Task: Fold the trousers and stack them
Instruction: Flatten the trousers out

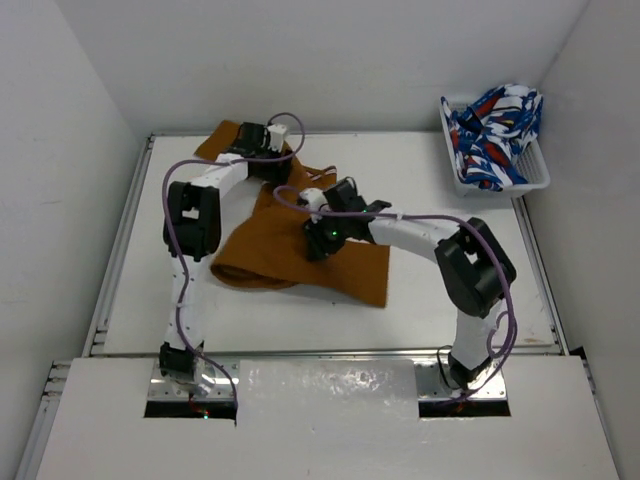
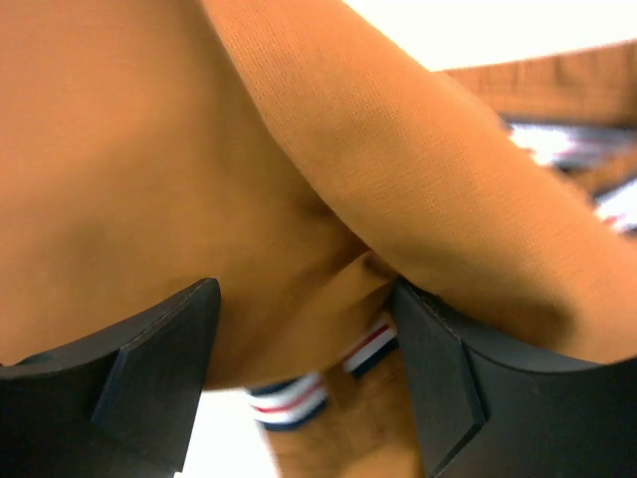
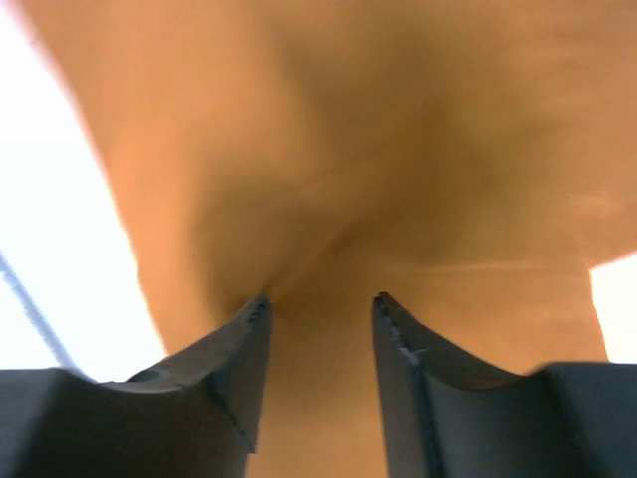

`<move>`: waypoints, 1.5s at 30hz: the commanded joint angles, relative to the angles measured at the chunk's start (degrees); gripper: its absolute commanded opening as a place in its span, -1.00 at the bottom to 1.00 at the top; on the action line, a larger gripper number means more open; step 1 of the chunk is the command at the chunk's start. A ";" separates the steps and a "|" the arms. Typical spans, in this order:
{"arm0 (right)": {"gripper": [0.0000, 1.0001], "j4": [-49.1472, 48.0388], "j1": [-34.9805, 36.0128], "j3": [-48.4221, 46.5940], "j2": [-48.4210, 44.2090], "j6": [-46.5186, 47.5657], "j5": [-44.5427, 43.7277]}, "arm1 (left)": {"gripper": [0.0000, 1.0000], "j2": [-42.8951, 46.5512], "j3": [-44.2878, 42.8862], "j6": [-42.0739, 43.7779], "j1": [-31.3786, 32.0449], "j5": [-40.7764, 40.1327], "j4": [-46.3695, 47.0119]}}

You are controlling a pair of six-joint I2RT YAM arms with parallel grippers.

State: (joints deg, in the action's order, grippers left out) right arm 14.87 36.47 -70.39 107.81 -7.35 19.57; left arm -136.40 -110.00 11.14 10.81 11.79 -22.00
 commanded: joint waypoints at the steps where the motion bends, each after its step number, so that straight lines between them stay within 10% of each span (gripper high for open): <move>1: -0.09 -5.01 3.78 -1.06 -3.04 1.83 5.73 | 0.36 -2.03 -7.24 5.29 5.27 2.44 4.95; 11: 0.09 -31.66 -13.96 11.94 -15.43 -25.24 0.66 | 0.36 9.37 -5.50 -0.23 4.05 11.06 6.17; 19: 0.56 -15.26 -17.66 -7.46 1.25 -30.61 -12.70 | 0.40 17.30 -1.37 0.89 2.99 16.42 -1.28; 24: 0.63 -0.39 -17.66 -20.47 12.24 -27.54 -19.48 | 0.99 23.46 5.92 21.89 7.81 17.40 -17.10; 35: 0.46 -0.81 -17.57 -19.96 18.31 -28.15 -12.64 | 0.97 9.94 2.87 9.61 12.74 11.15 -0.67; 39: -0.02 -4.06 -17.66 -16.90 17.26 -29.38 -11.22 | 0.46 6.85 2.42 8.37 12.57 6.68 -1.81; 43: -1.00 -6.08 -18.45 -14.52 14.02 -29.47 -13.15 | -1.00 7.45 -1.26 7.77 10.73 6.67 -6.47; 45: -1.00 -7.83 -20.38 -12.50 9.80 -30.08 -15.96 | -1.00 9.30 -5.56 5.83 7.40 6.93 -5.87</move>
State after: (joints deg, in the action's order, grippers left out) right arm 8.84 18.57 -84.93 124.31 -37.06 7.31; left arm -131.04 -108.73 18.92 22.48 20.38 -30.37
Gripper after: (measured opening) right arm 0.021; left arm 0.021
